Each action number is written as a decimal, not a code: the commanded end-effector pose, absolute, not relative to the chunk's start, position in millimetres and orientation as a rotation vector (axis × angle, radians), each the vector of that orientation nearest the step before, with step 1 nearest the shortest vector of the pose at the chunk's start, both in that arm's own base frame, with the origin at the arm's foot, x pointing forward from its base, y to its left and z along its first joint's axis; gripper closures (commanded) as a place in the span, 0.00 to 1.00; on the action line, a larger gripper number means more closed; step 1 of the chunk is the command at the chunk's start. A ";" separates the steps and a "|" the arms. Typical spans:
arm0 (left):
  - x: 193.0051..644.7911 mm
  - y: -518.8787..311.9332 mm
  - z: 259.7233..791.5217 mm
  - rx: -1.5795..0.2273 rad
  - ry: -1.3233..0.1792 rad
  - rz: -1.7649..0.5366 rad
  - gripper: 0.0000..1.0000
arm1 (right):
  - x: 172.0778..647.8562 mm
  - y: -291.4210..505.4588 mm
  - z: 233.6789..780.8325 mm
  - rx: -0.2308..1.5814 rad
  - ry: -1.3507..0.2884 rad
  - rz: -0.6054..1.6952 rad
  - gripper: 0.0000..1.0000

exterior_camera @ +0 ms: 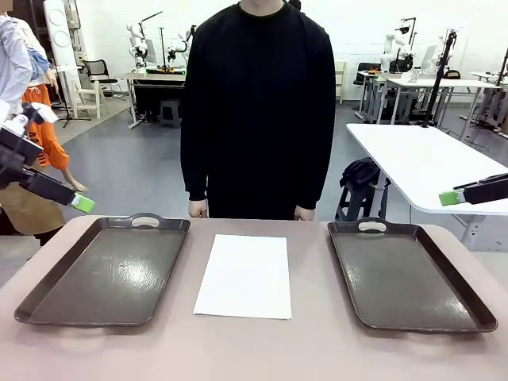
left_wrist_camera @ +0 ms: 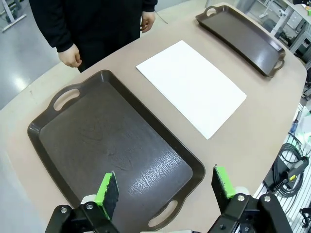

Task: Sort the A4 documents.
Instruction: Receive the A4 Paper.

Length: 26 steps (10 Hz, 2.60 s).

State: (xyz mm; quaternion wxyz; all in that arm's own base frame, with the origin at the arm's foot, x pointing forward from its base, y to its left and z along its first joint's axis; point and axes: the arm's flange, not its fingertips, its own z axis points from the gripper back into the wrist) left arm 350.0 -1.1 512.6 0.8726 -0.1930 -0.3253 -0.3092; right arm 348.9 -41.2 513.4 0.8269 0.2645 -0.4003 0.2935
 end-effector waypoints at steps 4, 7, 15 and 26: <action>332.2 10.7 500.6 -0.472 -0.691 -0.661 0.00 | 358.5 -28.0 497.5 0.566 -0.765 0.735 0.00; 330.5 3.7 496.3 -0.464 -0.672 -0.659 0.00 | 360.4 -23.5 492.1 0.559 -0.741 0.744 0.00; 344.1 4.9 509.8 -0.455 -0.656 -0.650 0.00 | 356.6 -20.5 490.4 0.542 -0.734 0.728 0.00; 344.1 4.9 509.8 -0.455 -0.656 -0.650 0.00 | 356.6 -20.5 490.4 0.542 -0.734 0.728 0.00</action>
